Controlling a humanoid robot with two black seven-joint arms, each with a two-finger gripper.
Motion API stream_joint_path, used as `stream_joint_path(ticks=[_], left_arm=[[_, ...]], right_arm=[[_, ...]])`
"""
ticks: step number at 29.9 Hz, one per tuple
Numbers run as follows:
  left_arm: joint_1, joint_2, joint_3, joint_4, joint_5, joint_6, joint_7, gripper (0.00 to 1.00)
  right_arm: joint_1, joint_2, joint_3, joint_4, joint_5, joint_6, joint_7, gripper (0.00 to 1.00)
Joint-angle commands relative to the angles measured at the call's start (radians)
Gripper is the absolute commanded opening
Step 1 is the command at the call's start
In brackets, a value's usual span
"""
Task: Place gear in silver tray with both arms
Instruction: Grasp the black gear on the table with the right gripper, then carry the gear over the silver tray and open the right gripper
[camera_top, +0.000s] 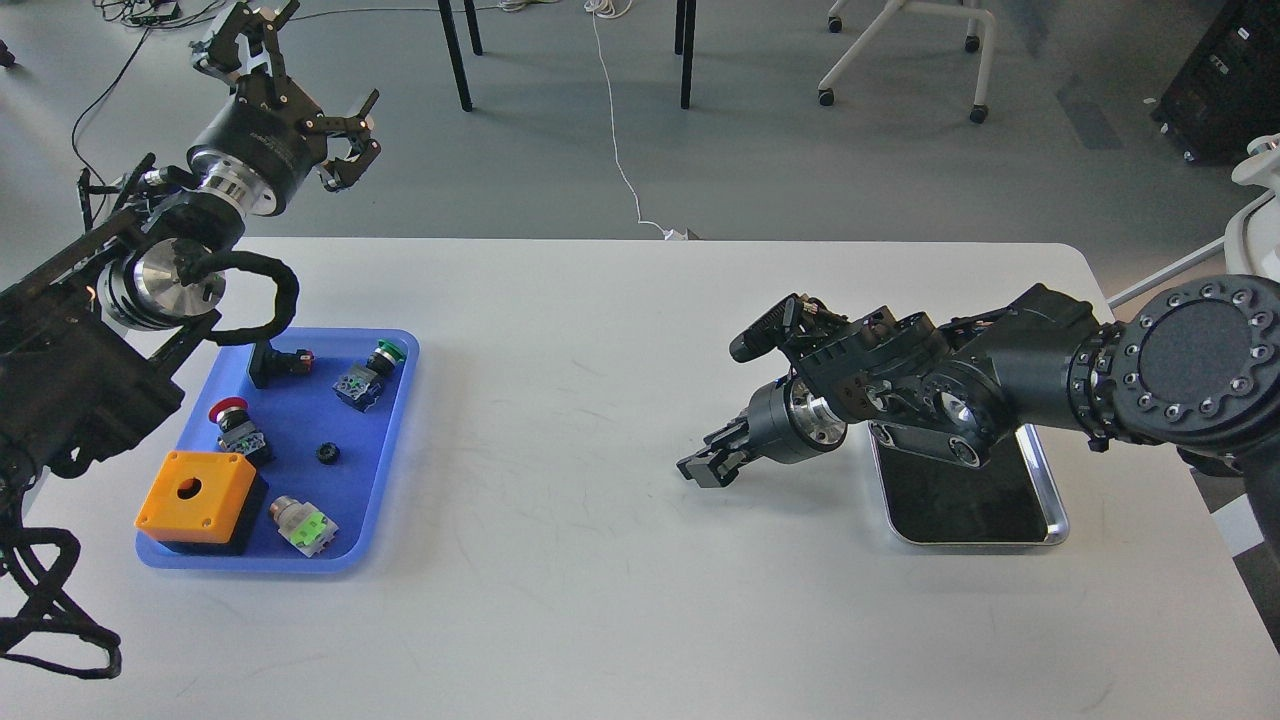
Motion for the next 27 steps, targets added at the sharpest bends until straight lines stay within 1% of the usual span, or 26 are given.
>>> stream_joint_path(ticks=[1, 8, 15, 19, 22, 27], left_arm=[[0.002, 0.0, 0.0, 0.0, -0.001, 0.0, 0.0, 0.98], [0.002, 0.0, 0.0, 0.0, 0.0, 0.0, 0.0, 0.98], [0.002, 0.0, 0.0, 0.0, 0.0, 0.001, 0.0, 0.98], [0.002, 0.002, 0.0, 0.0, 0.0, 0.001, 0.0, 0.98], [0.002, 0.002, 0.0, 0.0, -0.001, 0.001, 0.0, 0.98], [0.001, 0.002, 0.0, 0.0, 0.0, 0.001, 0.0, 0.98]], right_arm=[[0.001, 0.0, -0.002, 0.0, -0.002, 0.001, 0.0, 0.43], [0.003, 0.0, -0.031, 0.008, -0.004, 0.003, 0.0, 0.38], [0.007, 0.0, -0.033, 0.009, -0.004, 0.009, 0.0, 0.23], [0.014, 0.0, -0.034, 0.009, -0.004, 0.011, 0.0, 0.18], [0.029, 0.0, -0.036, 0.006, -0.002, 0.011, 0.0, 0.15], [0.093, 0.0, -0.03, 0.009, 0.002, 0.009, 0.0, 0.14]])
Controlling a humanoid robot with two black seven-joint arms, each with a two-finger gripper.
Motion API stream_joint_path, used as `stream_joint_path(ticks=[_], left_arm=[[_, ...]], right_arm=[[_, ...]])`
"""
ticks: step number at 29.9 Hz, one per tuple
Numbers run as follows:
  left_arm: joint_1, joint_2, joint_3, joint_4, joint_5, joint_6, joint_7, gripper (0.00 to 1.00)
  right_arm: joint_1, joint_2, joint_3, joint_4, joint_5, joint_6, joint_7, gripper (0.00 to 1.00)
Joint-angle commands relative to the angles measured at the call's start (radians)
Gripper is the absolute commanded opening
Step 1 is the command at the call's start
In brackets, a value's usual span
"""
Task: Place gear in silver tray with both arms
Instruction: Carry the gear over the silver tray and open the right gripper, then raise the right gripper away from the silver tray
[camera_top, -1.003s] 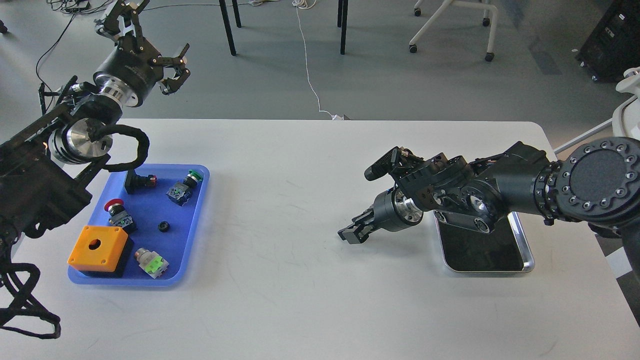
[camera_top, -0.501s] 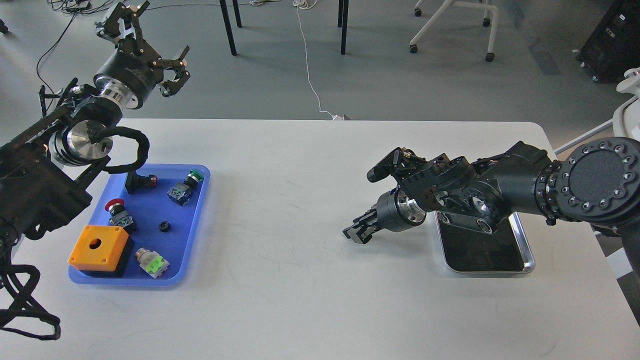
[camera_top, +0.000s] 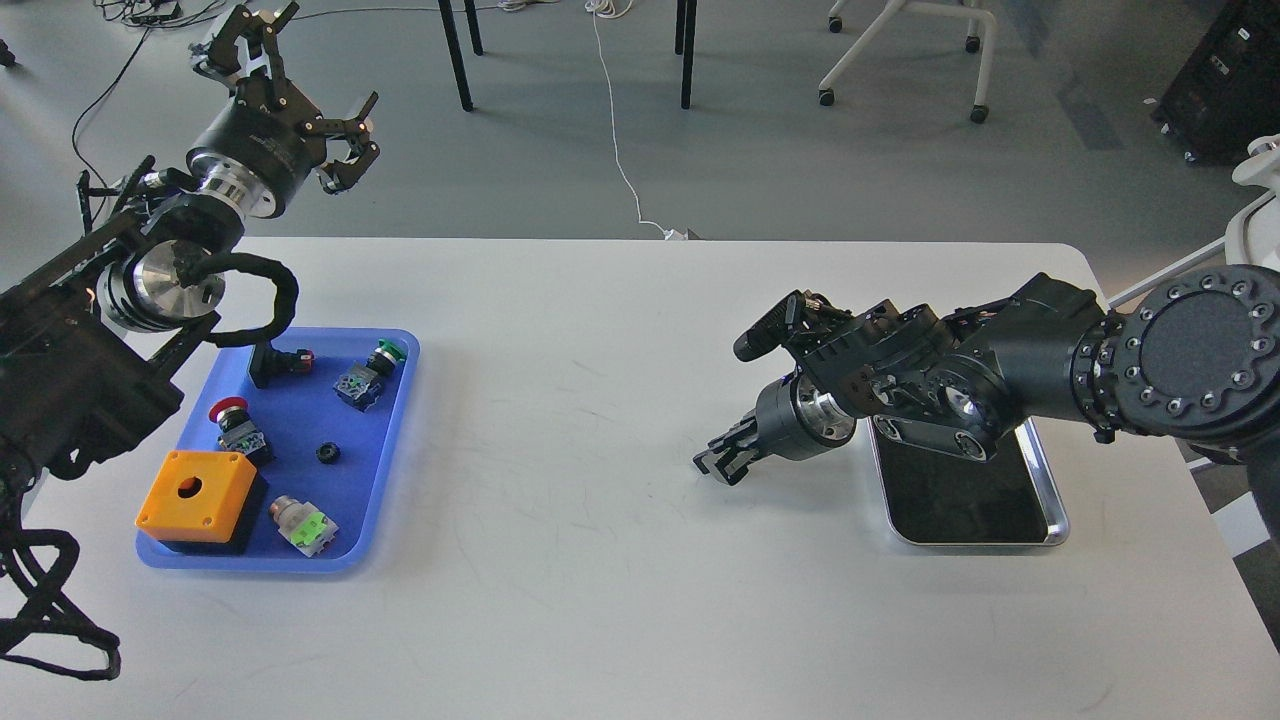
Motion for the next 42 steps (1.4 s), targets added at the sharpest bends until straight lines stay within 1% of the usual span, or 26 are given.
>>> stream_joint_path(ticks=[1, 7, 11, 17, 19, 23, 29, 32, 36, 42], left_arm=[[-0.002, 0.0, 0.0, 0.0, 0.0, 0.0, 0.0, 0.98], [-0.003, 0.0, -0.001, -0.003, 0.0, 0.001, 0.001, 0.98], [-0.002, -0.002, -0.001, -0.005, 0.0, 0.006, 0.001, 0.98], [-0.003, -0.006, -0.001, -0.008, 0.0, 0.011, 0.001, 0.98], [-0.003, -0.008, -0.001, -0.009, 0.0, 0.011, 0.001, 0.98], [-0.003, -0.019, 0.0, -0.009, 0.0, 0.014, 0.001, 0.98], [-0.003, -0.028, 0.003, -0.011, 0.0, 0.014, 0.001, 0.98], [-0.003, -0.028, 0.005, -0.011, 0.002, 0.014, 0.001, 0.98], [-0.003, -0.028, 0.006, -0.011, 0.002, 0.014, 0.001, 0.98], [-0.003, -0.028, 0.006, -0.011, 0.0, 0.015, 0.001, 0.98]], right_arm=[[0.058, 0.0, 0.007, 0.002, 0.004, -0.002, 0.0, 0.14], [0.155, 0.0, 0.006, 0.049, -0.001, -0.002, 0.0, 0.15], [0.201, -0.152, 0.001, 0.129, -0.04, -0.002, 0.0, 0.15], [0.16, -0.394, 0.003, 0.147, -0.223, -0.007, 0.0, 0.15], [0.131, -0.451, 0.003, 0.152, -0.235, -0.011, 0.0, 0.15], [0.059, -0.525, 0.003, 0.146, -0.246, -0.03, 0.0, 0.15], [-0.052, -0.537, 0.024, 0.105, -0.251, -0.134, 0.0, 0.17], [-0.107, -0.539, 0.059, 0.083, -0.251, -0.139, 0.0, 0.17], [-0.136, -0.537, 0.095, 0.065, -0.251, -0.14, 0.0, 0.17], [-0.167, -0.526, 0.096, 0.029, -0.251, -0.14, 0.0, 0.26]])
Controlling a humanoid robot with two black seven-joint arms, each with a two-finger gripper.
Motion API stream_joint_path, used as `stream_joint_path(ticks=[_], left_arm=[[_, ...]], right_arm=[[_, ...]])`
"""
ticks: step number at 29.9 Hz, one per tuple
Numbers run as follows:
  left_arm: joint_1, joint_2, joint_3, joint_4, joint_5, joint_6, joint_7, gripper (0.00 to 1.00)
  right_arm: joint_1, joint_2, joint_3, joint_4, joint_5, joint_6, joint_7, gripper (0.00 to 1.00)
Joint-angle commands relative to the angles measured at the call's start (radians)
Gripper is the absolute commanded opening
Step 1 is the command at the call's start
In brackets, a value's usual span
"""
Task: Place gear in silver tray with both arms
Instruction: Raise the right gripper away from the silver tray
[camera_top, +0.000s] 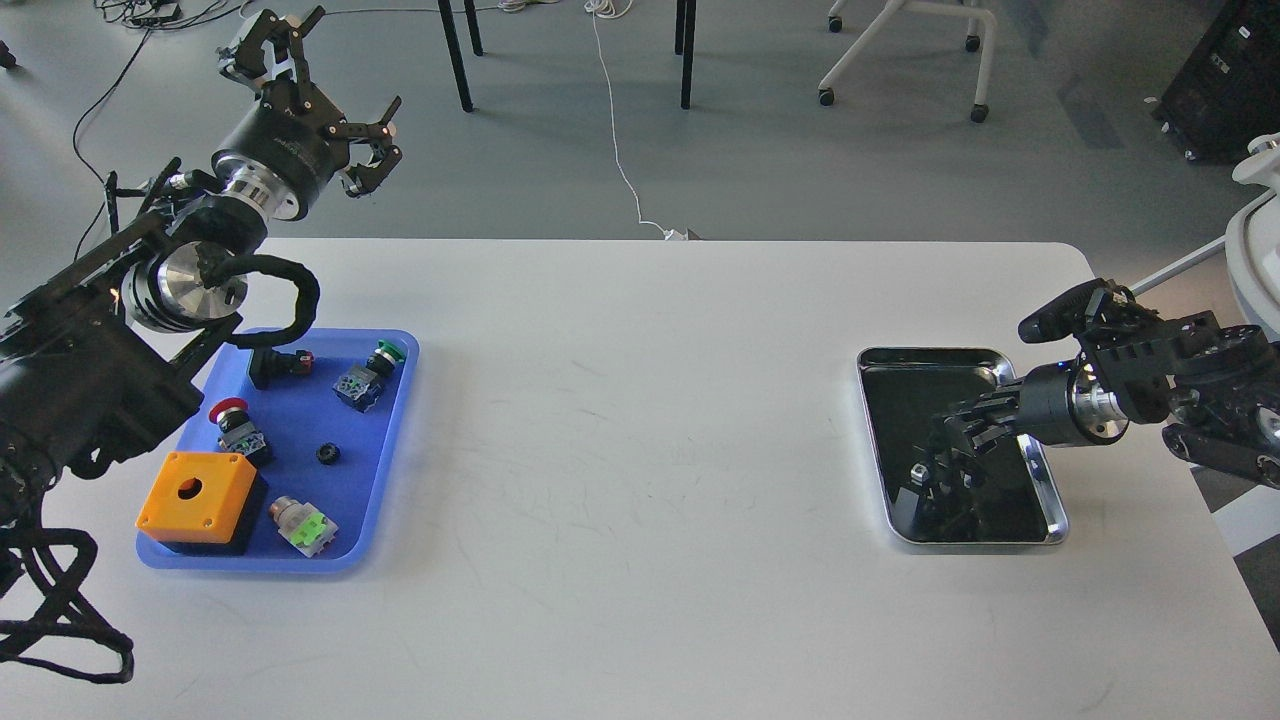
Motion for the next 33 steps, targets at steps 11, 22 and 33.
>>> stream_joint_path(ticks=[11, 22, 33], left_arm=[[0.0, 0.004, 0.0, 0.0, 0.0, 0.004, -0.002, 0.98], [-0.006, 0.005, -0.011, -0.001, -0.002, 0.005, 0.0, 0.98], [-0.024, 0.065, 0.008, 0.006, 0.001, -0.002, 0.017, 0.98]], right_arm=[[-0.007, -0.02, 0.021, -0.001, 0.005, -0.006, 0.0, 0.56], [-0.007, -0.118, 0.508, -0.018, 0.012, 0.014, 0.0, 0.97], [-0.104, -0.117, 0.918, -0.096, 0.322, 0.006, 0.0, 0.97]])
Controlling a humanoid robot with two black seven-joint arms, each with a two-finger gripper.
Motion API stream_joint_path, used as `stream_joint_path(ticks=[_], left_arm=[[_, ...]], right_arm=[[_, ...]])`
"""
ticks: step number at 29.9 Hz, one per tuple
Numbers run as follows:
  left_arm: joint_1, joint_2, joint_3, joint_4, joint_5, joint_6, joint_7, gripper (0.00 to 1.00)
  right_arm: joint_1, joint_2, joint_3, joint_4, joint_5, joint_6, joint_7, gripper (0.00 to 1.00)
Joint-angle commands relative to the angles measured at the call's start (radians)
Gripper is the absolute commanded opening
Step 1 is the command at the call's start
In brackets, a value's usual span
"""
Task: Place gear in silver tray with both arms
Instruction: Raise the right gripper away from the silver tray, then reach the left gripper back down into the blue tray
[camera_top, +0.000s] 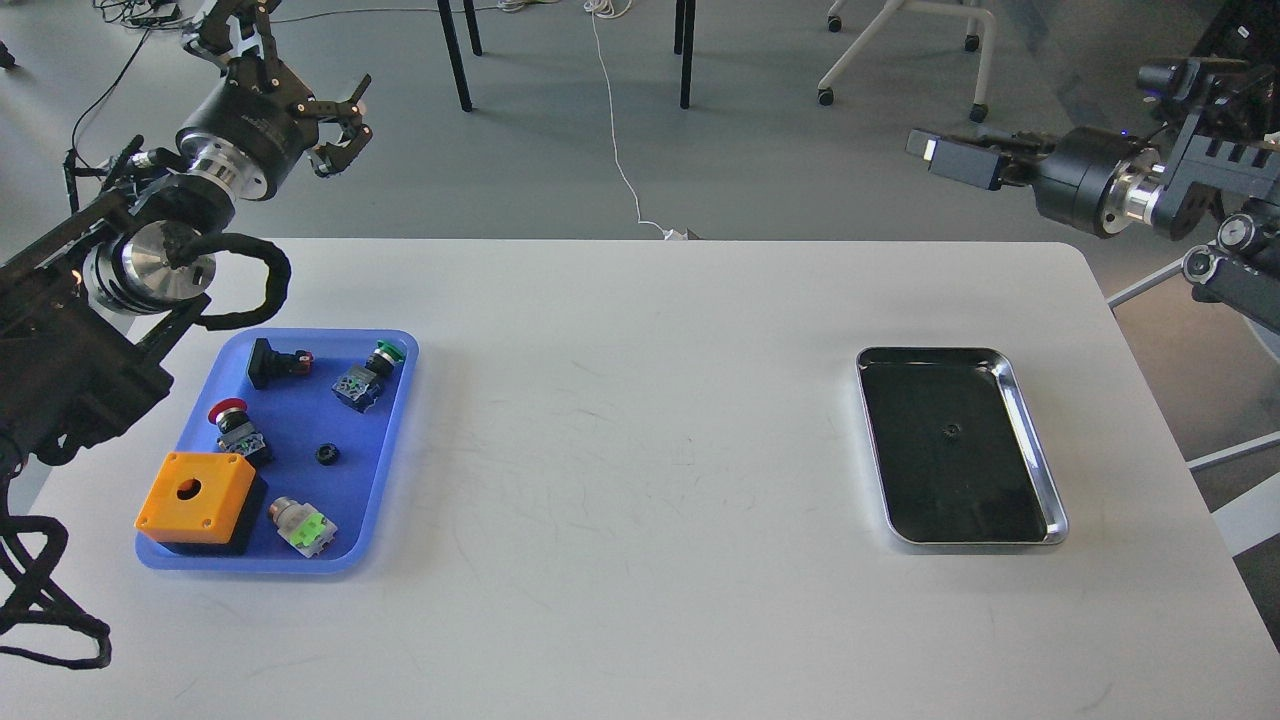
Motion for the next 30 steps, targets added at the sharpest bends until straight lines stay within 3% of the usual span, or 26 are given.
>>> stream_joint_path(ticks=[1, 4, 11, 15, 23, 30], left_arm=[[0.005, 0.001, 0.008, -0.004, 0.003, -0.009, 0.0, 0.98], [0.009, 0.002, 0.024, -0.014, 0.006, -0.031, 0.0, 0.98], [0.0, 0.055, 0.188, -0.092, 0.149, -0.186, 0.003, 0.98], [-0.003, 0.078, 0.186, -0.184, 0.355, -0.186, 0.0, 0.98], [0.008, 0.257, 0.199, -0.545, 0.737, -0.125, 0.002, 0.98], [0.037, 0.455, 0.252, -0.77, 1.074, -0.104, 0.0, 0.98]], right_arm=[[-0.05, 0.031, 0.083, -0.057, 0.234, 0.007, 0.0, 0.97], [-0.081, 0.079, 0.094, -0.076, 0.385, 0.001, 0.0, 0.98], [-0.147, 0.088, 0.166, -0.079, 0.675, 0.009, 0.0, 0.98], [-0.164, 0.088, 0.205, -0.082, 0.827, 0.021, 0.0, 0.98], [-0.188, 0.095, 0.33, -0.083, 1.212, 0.134, 0.0, 0.98], [-0.32, 0.095, 0.505, -0.031, 1.266, 0.2, 0.0, 0.98]])
